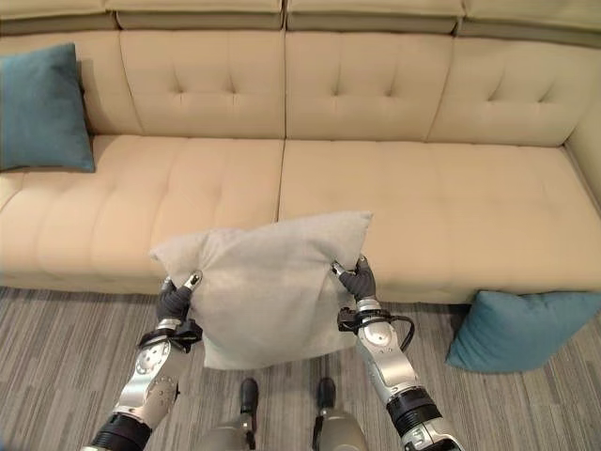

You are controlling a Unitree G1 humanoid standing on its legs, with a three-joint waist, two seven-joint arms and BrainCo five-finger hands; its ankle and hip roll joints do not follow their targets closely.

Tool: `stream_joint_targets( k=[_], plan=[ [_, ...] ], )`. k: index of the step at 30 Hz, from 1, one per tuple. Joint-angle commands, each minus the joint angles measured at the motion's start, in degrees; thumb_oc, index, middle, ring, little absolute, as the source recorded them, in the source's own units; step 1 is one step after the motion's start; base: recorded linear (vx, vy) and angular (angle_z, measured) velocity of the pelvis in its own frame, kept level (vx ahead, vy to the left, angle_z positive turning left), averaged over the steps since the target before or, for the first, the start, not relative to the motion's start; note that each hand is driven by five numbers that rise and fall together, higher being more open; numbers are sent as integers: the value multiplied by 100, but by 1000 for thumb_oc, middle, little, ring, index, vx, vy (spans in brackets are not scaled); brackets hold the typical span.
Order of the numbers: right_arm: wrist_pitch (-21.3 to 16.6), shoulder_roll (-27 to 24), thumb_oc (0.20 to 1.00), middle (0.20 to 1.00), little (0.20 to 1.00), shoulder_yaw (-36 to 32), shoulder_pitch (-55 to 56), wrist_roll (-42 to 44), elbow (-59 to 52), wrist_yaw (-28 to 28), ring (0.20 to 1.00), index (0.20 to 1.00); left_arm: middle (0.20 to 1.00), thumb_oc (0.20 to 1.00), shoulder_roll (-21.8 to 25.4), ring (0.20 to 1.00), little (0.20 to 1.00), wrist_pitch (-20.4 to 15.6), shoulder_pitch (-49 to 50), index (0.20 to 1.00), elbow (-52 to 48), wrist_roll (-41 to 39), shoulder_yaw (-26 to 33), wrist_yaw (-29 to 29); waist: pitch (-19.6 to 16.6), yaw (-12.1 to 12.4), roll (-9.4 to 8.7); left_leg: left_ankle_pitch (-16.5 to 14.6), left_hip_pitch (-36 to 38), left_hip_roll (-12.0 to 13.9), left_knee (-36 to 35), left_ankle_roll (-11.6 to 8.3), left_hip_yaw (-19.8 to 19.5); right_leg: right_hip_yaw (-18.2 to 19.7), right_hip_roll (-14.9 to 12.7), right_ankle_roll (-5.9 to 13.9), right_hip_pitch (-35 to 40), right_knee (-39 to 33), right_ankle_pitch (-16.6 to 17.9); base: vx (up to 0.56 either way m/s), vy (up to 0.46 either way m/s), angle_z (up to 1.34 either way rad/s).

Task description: Pick up all the scattered cushions and arrange them neatly on the sofa.

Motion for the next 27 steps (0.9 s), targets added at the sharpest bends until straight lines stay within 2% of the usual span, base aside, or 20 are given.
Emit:
stream_joint_targets(
  k=[1, 2, 6, 15, 18, 21, 23, 24, 27],
  plan=[
    [-352, 39, 200, 200, 200, -127, -511, -58, -466, 155, 200, 200, 200, 200, 82, 200, 200, -284, -506, 200, -307, 298, 104, -223, -133, -51, -170, -301, 52, -97, 92, -330, -103, -51, -70, 359, 220, -365, 181, 142, 12, -13],
    [-277, 41, 200, 200, 200, -130, -371, -118, -469, 193, 200, 200, 200, 200, 80, 200, 200, -208, -264, 200, -350, 338, 187, -217, -310, -29, -177, -340, 404, -66, -30, -313, 23, -23, -45, 387, 560, -557, 210, 128, 21, -11],
    [-180, 54, 200, 200, 200, -106, -218, -154, -497, 218, 200, 200, 200, 200, 71, 200, 200, -98, 33, 200, -400, 415, 206, -196, -465, 37, -195, -472, 888, -71, -129, -258, 177, 6, -52, 424, 1052, -766, 225, 91, 42, -28],
    [-75, -22, 200, 200, 200, -149, -228, -239, -595, 134, 200, 200, 200, 200, 84, 200, 200, 20, -12, 200, -560, 528, 117, -73, -503, 177, -191, -704, 1292, -175, -63, -83, 147, 14, -197, 484, 1468, -705, 159, 22, 96, -4],
    [-73, -9, 200, 200, 200, -169, -161, -243, -630, 155, 200, 200, 200, 200, 77, 200, 200, 40, 34, 200, -623, 586, 86, -107, -512, 237, -200, -754, 1320, -201, -29, -29, 139, 45, -237, 508, 1482, -695, 164, 11, 111, 4],
    [-71, 25, 200, 200, 200, -201, -156, -284, -668, 147, 200, 200, 200, 200, 80, 200, 200, 52, 46, 200, -688, 591, 54, -137, -434, 308, -197, -836, 1226, -279, 124, 60, 99, 75, -341, 547, 1339, -390, 119, -46, 133, 0],
    [-68, 51, 200, 200, 200, -213, -209, -323, -733, 134, 200, 200, 200, 200, 116, 200, 200, 55, -19, 200, -718, 603, -10, -131, -249, 329, -158, -884, 1151, -318, 246, 181, 74, 135, -469, 617, 993, 255, 151, -116, 161, -11],
    [-96, 76, 200, 200, 200, -202, -239, -406, -817, 145, 200, 200, 200, 200, 169, 200, 200, 10, -155, 200, -721, 674, -92, -122, -61, 307, -125, -900, 1039, -306, 361, 273, 8, 314, -376, 659, 551, 884, 149, -87, 103, -21],
    [-117, 39, 200, 200, 200, -165, -262, -389, -797, 125, 200, 200, 200, 200, 152, 200, 200, -18, -227, 200, -727, 686, -133, -98, -87, 302, -192, -914, 1025, -364, 322, 257, -45, 307, -207, 526, 538, 441, 112, 54, -17, -3]
  ],
)
